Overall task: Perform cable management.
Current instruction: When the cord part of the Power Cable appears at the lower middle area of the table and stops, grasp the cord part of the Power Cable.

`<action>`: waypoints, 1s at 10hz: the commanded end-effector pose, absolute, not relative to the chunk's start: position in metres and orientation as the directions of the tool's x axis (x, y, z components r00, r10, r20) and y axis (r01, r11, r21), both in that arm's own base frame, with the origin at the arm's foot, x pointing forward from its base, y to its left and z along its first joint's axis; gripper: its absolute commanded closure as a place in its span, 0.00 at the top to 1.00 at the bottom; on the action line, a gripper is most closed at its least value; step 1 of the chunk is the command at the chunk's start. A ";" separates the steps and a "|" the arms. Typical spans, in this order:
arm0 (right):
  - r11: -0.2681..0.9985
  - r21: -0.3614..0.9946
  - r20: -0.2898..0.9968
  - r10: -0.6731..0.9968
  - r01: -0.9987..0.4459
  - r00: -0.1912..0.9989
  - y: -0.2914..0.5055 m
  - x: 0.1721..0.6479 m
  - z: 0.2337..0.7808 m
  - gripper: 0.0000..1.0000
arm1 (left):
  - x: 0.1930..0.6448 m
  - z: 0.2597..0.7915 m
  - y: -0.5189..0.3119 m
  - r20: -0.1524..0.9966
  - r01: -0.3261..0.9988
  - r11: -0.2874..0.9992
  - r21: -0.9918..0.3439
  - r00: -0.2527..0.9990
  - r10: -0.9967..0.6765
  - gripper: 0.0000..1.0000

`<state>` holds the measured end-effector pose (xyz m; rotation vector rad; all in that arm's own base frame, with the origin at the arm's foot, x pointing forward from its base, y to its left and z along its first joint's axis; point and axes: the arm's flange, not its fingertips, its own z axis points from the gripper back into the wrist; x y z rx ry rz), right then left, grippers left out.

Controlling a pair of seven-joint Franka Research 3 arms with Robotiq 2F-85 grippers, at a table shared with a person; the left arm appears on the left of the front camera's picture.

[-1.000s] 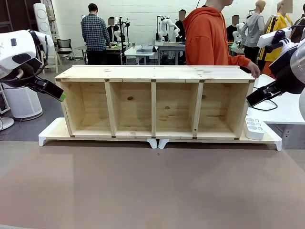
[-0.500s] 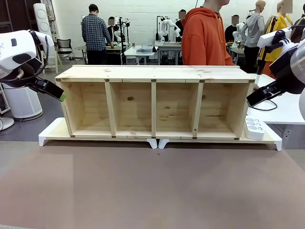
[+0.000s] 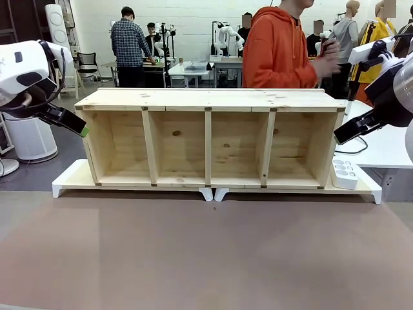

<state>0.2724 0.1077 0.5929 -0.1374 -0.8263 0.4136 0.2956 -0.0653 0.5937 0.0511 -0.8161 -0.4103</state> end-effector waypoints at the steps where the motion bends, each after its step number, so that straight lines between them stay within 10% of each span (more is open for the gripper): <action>1: 0.911 -0.277 0.686 0.410 -0.305 0.602 0.107 0.272 0.593 1.00 | 0.296 0.595 -0.066 0.702 0.335 0.920 0.202 0.606 -0.374 1.00; 10: 0.911 -0.277 0.686 0.410 -0.305 0.602 0.107 0.272 0.593 1.00 | 0.296 0.595 -0.066 0.702 0.335 0.920 0.202 0.606 -0.374 1.00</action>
